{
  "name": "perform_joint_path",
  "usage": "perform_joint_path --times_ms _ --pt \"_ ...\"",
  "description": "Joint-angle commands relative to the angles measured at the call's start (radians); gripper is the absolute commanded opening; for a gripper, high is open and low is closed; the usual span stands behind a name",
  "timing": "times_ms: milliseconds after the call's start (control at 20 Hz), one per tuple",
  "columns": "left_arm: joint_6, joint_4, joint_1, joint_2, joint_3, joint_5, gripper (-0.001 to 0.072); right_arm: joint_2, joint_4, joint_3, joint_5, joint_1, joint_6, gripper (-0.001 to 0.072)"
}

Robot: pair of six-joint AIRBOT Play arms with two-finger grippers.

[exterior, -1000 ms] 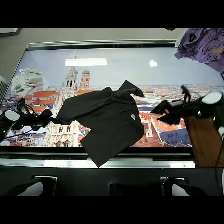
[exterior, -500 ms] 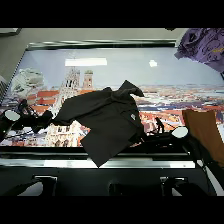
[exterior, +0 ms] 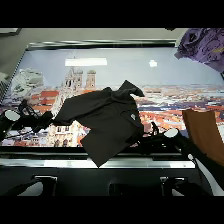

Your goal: Fold the clothes and pants, and hang the long-sleeved shirts on hangers.

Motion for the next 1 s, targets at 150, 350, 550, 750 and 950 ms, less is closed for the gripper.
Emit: perform_joint_path --times_ms 150,350,550,750,950 --pt "0.0 0.0 0.0 0.0 0.001 -0.001 0.0022 -0.085 0.145 -0.001 -0.074 0.002 -0.105 0.0397" --pt "0.0 0.0 0.0 0.002 0.001 -0.001 0.0022 -0.098 0.173 -0.001 -0.072 0.002 -0.185 0.0035" --pt "0.051 0.007 0.0 0.064 0.058 0.0 0.002 -0.053 0.199 0.112 -0.042 -0.002 -0.239 0.0033" --pt "0.057 0.104 0.0 0.179 0.299 0.0 0.002 -0.005 -0.06 0.551 0.007 -0.002 -0.166 0.0033" --pt "0.053 0.217 0.0 0.299 0.639 0.0 0.002 0.047 -0.546 1.064 0.08 -0.002 -0.02 0.0034"
